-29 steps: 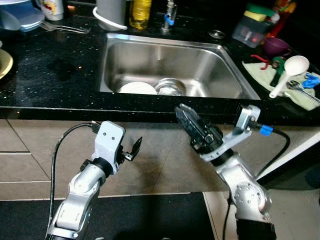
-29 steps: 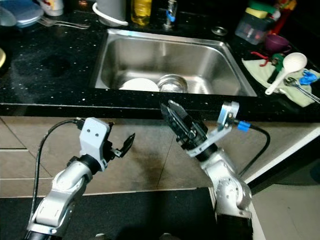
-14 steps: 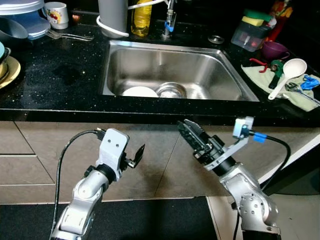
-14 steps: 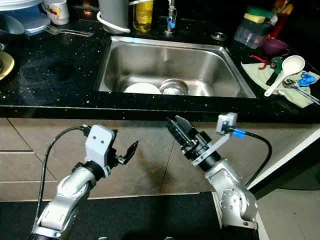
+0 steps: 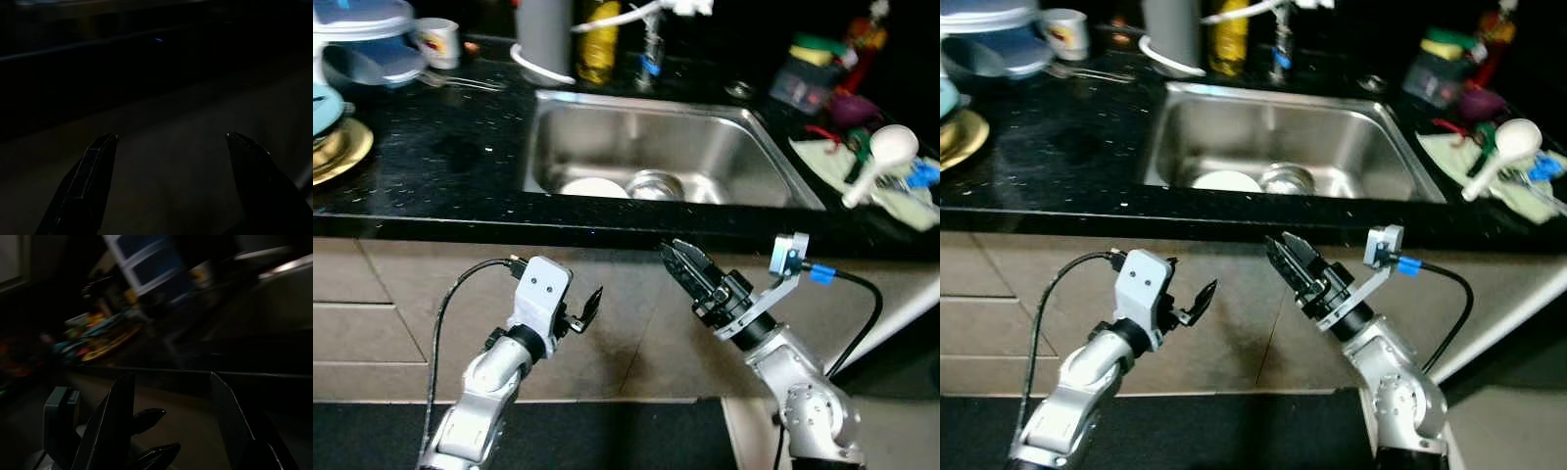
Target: Kitchen organization
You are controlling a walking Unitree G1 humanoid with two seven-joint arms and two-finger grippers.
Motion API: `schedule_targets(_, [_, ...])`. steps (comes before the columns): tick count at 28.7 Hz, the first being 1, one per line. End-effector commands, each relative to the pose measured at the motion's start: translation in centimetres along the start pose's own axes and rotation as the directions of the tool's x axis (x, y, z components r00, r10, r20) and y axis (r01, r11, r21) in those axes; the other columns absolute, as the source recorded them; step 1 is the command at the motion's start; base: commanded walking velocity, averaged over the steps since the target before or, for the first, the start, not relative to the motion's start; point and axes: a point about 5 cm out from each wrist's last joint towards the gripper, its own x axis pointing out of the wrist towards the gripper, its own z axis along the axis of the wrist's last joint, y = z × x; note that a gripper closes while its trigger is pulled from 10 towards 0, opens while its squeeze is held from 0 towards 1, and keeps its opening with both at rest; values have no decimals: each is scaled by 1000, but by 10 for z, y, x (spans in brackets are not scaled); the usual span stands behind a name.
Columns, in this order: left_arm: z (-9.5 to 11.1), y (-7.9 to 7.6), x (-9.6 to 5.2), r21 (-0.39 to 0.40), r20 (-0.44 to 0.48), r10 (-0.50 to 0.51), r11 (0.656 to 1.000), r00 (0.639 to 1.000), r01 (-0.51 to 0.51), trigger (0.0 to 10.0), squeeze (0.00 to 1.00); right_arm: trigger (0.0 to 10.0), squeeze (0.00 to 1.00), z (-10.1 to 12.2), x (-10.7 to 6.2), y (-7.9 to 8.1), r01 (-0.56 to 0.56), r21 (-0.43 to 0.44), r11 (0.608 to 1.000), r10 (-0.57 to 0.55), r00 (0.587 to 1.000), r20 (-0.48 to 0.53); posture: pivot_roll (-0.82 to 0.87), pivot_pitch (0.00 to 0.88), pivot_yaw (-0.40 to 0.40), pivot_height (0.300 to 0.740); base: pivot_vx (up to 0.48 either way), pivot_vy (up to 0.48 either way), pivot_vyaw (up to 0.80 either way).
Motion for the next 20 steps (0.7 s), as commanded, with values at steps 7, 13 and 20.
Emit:
schedule_targets(7, [-2, -3, 1, -1, -6, -7, 1000, 1000, 7, 10000, 0, 10000, 0, 3, -1, 0, -9, -5, 1000, 9, 1000, 7, 135, 31, -130, 740, 0, 0, 776])
schedule_targets(13, [-2, -2, 2, -4, 0, -1, 1000, 1000, 1, 10000, 0, 10000, 0, 3, -1, 0, -18, -7, 1000, 18, 1000, -1, 135, 31, -132, 740, 0, 0, 779])
schedule_targets(20, [-1, -3, 3, -11, 4, -2, 1000, 1000, 2, 10000, 0, 10000, 0, 2, 0, 0, -24, -12, 1000, 24, 1000, -16, 131, 34, -135, 740, 0, 0, 777])
